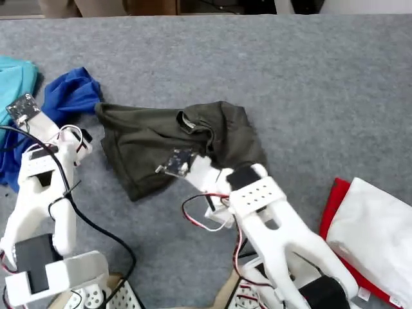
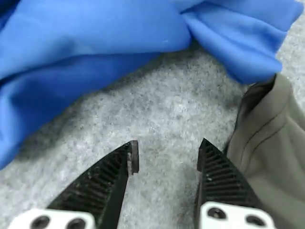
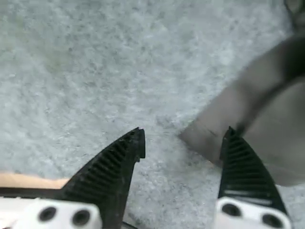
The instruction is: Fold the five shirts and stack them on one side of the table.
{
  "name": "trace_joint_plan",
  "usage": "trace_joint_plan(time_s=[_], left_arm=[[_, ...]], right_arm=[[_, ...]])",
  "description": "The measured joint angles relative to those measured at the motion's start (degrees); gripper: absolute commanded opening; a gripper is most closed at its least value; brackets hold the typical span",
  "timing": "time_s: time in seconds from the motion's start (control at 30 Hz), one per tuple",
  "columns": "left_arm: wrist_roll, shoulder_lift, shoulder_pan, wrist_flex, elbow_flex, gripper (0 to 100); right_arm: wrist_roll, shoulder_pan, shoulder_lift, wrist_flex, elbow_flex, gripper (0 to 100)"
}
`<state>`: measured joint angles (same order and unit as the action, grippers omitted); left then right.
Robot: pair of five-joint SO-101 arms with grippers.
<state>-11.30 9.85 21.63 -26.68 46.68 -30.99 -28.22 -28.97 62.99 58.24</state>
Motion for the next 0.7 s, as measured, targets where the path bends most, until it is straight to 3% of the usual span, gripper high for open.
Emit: trace_joint_plan(time_s=[0.23,0.7], left_arm=[[0.00,-0.44,0.00,0.00,-0.62,21],[0.00,-0.44,0.00,0.00,-0.62,21]], right_arm=[[-0.79,4.40,0.70,-1.23,0.70,25.6],[-0.79,4.57,13.45,-5.45,-0.18,25.5]])
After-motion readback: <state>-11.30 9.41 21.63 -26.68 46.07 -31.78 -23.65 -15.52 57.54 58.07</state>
